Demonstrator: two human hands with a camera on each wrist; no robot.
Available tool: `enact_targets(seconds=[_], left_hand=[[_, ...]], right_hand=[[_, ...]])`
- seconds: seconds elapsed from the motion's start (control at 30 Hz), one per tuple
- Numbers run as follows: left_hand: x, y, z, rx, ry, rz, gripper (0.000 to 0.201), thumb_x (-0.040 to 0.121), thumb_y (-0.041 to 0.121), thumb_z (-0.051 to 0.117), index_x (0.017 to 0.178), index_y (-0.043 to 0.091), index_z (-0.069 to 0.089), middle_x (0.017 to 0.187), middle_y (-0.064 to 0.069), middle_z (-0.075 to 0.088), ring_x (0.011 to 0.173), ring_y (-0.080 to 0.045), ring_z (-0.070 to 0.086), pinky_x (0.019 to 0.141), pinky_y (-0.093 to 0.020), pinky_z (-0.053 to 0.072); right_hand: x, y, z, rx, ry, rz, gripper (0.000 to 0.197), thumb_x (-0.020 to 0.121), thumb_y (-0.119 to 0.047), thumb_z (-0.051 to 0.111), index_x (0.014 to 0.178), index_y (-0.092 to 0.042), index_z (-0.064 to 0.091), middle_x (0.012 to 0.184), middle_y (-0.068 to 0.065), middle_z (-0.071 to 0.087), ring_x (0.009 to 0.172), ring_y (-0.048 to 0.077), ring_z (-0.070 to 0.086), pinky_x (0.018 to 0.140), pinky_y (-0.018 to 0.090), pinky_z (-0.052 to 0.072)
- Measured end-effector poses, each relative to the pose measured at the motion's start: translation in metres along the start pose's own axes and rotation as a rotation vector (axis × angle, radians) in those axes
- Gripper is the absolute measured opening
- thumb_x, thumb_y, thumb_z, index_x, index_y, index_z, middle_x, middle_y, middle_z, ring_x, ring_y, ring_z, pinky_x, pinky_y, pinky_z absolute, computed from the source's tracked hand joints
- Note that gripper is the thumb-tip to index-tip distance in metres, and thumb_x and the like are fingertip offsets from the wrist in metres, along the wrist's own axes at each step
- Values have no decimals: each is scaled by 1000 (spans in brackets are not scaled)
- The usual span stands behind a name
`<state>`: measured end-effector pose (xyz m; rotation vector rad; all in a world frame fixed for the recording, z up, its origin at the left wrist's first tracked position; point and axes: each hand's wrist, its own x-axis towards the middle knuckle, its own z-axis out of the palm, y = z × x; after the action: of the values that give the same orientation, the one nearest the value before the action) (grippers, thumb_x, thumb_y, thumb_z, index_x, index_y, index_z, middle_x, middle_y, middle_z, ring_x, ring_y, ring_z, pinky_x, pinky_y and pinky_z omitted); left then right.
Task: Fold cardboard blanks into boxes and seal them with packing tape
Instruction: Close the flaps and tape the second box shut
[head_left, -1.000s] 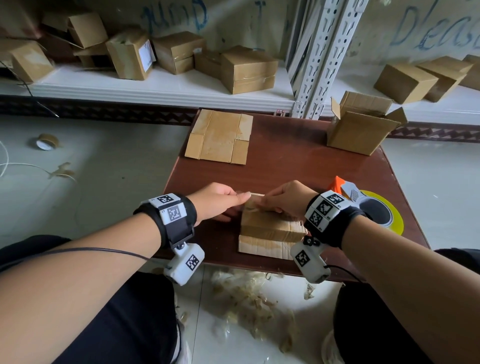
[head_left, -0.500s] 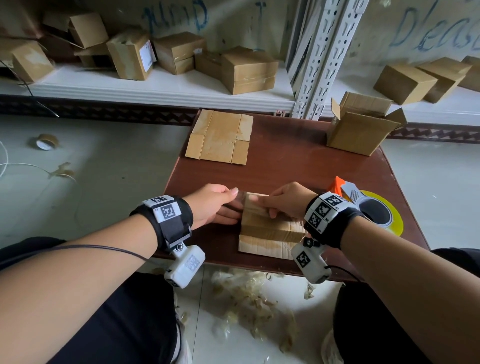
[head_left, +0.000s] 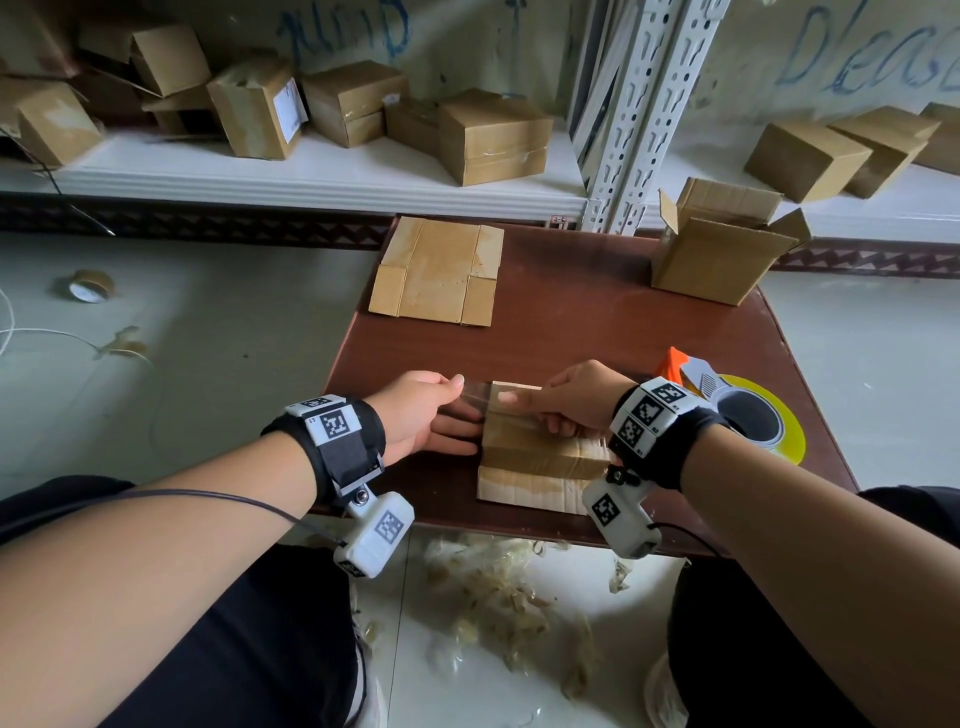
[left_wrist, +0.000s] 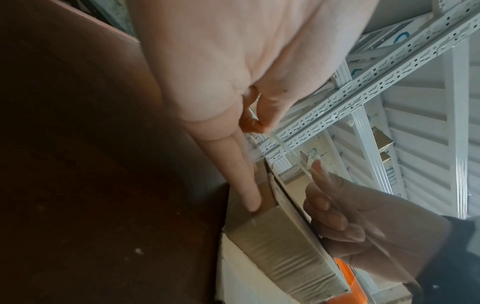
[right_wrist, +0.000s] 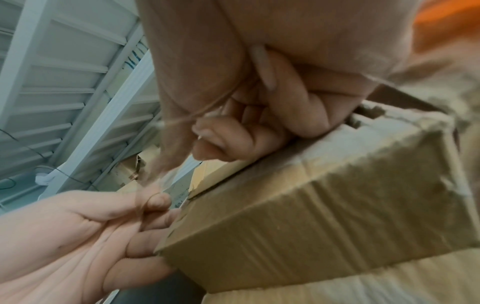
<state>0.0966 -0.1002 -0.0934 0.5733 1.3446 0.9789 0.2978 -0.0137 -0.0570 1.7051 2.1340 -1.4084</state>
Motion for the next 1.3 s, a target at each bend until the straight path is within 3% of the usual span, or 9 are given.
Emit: enact_targets(seconds=[0.13,0.23,0.47,0.6,0.73,1.07,1.17,1.3], left_hand=[[0,0,0,-36,13,-4,22,111,22,46,113,0,50,100,-22,61,77,-36,75,66,-53,64],[1,-2,1,-53,28,-9,26,112,22,45,124,-1,48,103,-23,60,76,-36,76,62,-51,64],[3,-6,2,-64,66,-38,24,111,19,47,128,2,46,104,-22,57,75,-33,77,59,-48,64],[5,-13,4,9,91,-86,19,111,20,47,106,1,49,92,-18,51,72,-36,74,60,-48,65],[6,-22,9,44,117,-117,21,110,21,50,97,5,51,85,-14,50,72,-36,72,55,-42,64],[10,-27,11,133,236,-35,18,102,27,66,100,10,65,98,-11,59,66,-27,76,49,-28,60],[12,-30,12,181,258,-4,21,102,30,67,97,10,67,97,-11,62,67,-27,76,52,-29,61],[19,-35,18,282,270,43,26,104,35,61,96,10,62,89,-11,62,60,-24,70,46,-28,57]], right_hand=[[1,2,1,30,0,3,57,65,-75,83,63,-20,66,57,-4,66,44,5,53,48,19,43],[0,3,1,89,-3,-3,52,68,-65,87,64,-17,67,58,-4,68,44,3,56,43,16,42],[-1,5,-3,97,-45,27,51,65,-66,89,70,-19,70,61,-3,68,44,4,53,44,17,38],[-1,5,-5,89,-41,33,52,67,-67,88,62,-20,64,57,-3,61,40,7,45,42,20,36],[1,6,-4,105,-39,44,51,69,-65,87,62,-20,62,58,-3,58,46,9,44,49,23,36],[6,8,-5,176,-37,52,48,71,-62,88,63,-21,65,57,-4,58,44,8,43,47,22,34],[6,8,-4,183,-33,56,48,71,-62,87,63,-21,65,57,-4,58,43,8,42,47,22,34],[7,9,-3,214,-31,57,49,69,-63,88,63,-21,65,59,-3,59,45,8,42,49,23,33]])
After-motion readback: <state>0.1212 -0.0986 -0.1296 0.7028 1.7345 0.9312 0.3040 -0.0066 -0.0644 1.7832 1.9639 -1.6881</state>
